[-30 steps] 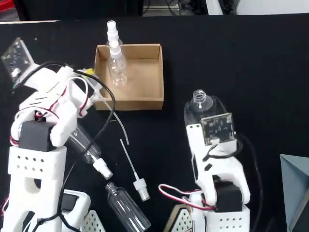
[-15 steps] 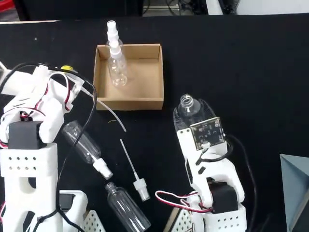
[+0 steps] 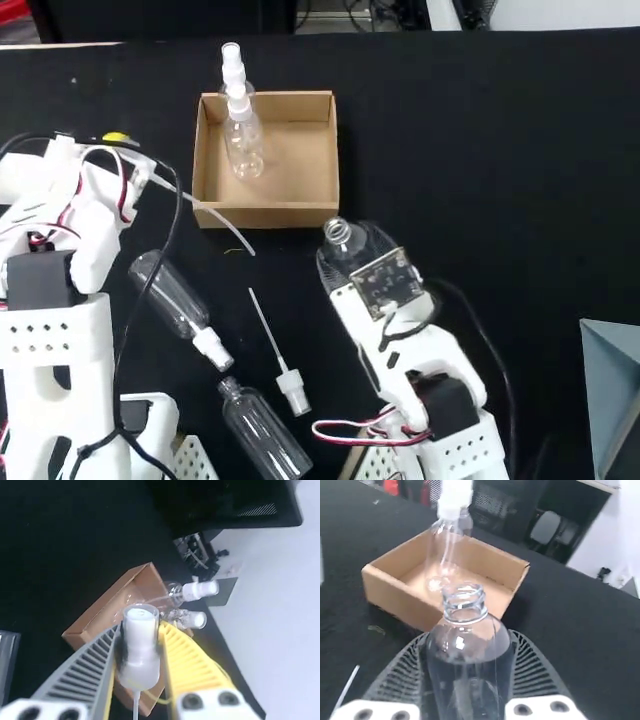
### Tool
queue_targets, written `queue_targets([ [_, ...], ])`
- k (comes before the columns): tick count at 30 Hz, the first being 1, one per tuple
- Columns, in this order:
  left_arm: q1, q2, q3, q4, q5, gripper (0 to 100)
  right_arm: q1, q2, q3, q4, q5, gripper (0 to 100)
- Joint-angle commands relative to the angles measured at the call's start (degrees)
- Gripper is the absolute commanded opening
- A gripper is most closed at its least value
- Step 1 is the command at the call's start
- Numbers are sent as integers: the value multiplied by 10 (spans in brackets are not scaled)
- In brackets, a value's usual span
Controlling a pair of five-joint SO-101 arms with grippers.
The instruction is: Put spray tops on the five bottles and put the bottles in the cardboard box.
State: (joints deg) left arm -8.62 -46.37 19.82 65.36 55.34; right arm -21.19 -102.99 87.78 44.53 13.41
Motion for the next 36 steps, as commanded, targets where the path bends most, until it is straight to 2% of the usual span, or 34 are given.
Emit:
queue_targets([
  [1, -5, -18, -7, -44, 4, 29, -25, -56, 0, 5, 4, 39],
  [10, 6, -18, 16, -112, 69, 29, -34, -56, 5, 6, 4, 39],
  [25, 109, -18, 14, -129, 66, 29, -34, -56, 15, 6, 46, 39],
  [32, 116, -18, 68, -217, 65, 29, -34, -56, 15, 9, 47, 39],
  [36, 118, -18, 78, -229, 65, 29, -34, -56, 15, 9, 47, 39],
])
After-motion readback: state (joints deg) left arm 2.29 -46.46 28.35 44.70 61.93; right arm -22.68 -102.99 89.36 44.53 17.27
